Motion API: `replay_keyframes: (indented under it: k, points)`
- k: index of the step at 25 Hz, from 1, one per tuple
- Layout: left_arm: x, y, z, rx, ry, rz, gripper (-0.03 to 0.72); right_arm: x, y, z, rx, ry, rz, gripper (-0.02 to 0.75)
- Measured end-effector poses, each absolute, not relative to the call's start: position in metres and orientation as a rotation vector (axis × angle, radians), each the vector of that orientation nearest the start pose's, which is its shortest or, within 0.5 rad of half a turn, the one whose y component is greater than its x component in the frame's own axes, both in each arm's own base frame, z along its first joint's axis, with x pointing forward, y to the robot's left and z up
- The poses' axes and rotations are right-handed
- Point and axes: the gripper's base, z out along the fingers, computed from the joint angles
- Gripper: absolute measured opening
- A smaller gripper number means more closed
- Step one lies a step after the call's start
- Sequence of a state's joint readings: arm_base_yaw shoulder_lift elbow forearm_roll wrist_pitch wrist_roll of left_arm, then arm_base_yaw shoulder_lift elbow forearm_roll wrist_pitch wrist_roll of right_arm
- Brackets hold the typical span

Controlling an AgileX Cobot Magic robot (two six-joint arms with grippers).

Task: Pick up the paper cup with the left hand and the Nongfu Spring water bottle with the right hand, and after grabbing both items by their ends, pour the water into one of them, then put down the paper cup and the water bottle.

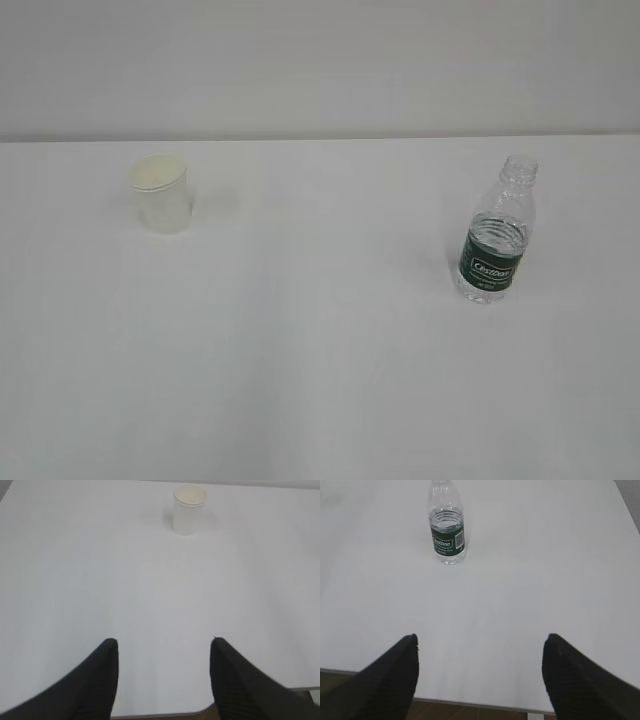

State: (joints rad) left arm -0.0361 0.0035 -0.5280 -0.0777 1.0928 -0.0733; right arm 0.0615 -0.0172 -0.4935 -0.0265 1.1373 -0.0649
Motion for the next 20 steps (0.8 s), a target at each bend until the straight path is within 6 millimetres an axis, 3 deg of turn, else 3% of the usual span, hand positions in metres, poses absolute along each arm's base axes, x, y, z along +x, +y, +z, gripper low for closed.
replay_keyframes:
  k: [20]
  points:
    - [-0.0093, -0.0059, 0.2826, -0.032, 2.053, -0.161, 0.392, -0.0099, -0.0045, 0.2693, -0.130, 2.106, -0.060, 0.574]
